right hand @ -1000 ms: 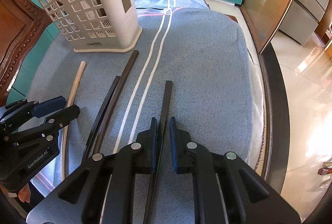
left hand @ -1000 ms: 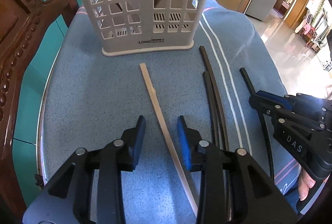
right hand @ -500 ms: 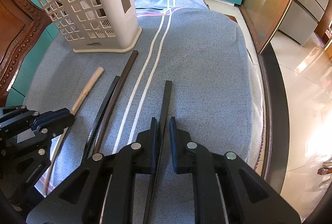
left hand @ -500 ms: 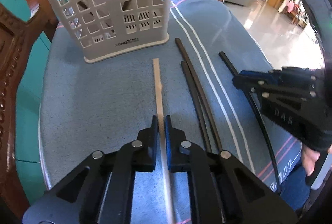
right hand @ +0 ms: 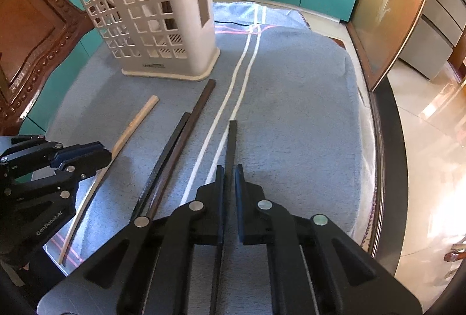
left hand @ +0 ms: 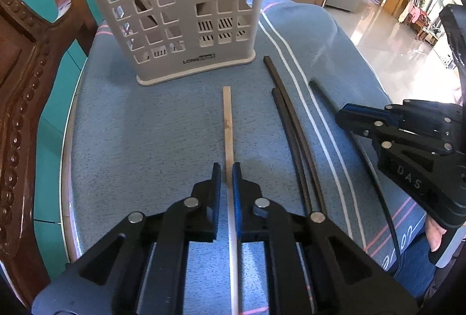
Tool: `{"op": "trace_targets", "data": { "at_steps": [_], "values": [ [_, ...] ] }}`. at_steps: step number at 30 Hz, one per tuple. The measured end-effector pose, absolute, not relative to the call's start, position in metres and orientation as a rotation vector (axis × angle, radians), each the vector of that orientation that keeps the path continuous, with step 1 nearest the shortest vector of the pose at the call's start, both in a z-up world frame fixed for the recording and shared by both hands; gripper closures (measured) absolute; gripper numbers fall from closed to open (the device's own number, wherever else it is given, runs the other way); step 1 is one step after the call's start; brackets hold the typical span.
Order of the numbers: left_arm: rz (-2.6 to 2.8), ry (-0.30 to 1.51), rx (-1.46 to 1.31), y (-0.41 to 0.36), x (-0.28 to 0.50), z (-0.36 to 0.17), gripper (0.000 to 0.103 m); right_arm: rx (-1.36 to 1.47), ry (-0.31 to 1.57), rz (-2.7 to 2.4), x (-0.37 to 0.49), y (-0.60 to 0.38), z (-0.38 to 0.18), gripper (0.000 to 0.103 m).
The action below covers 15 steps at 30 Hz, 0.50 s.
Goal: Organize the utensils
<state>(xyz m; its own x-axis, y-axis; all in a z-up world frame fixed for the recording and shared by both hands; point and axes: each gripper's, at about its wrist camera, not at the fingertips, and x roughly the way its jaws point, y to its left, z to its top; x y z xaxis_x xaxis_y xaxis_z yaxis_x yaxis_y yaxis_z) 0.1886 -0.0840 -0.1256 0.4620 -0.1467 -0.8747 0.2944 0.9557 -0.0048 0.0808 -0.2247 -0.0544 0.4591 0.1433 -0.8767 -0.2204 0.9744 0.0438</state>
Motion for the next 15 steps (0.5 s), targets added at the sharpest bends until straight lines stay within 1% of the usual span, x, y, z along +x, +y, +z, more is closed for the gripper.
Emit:
{"op": "trace_targets", "data": {
  "at_steps": [3, 5, 9, 11, 15],
  "values": [
    [-0.261, 1.058, 0.144, -0.080, 0.191, -0.127, 0.088, -0.090, 1.074, 0.199, 0.080, -0.227, -0.055, 0.095],
    [-0.261, 1.060, 0.138, -0.079, 0.192, -0.128, 0.088, -0.096, 1.075, 0.188, 0.081, -0.228, -0.055, 0.093],
    [-0.250, 1.060, 0.130, -0.079, 0.194, -0.129, 0.083, -0.106, 1.070, 0.174, 0.082, -0.229, -0.056, 0.090],
    [-0.242, 1.069, 0.134, -0.081, 0.197, -0.133, 0.083, -0.108, 1.069, 0.169, 0.083, -0.228, -0.056, 0.084],
    [-0.225, 1.061, 0.139, -0.084, 0.203, -0.134, 0.081, -0.132, 1.057, 0.134, 0.087, -0.227, -0.060, 0.077]
  ]
}}
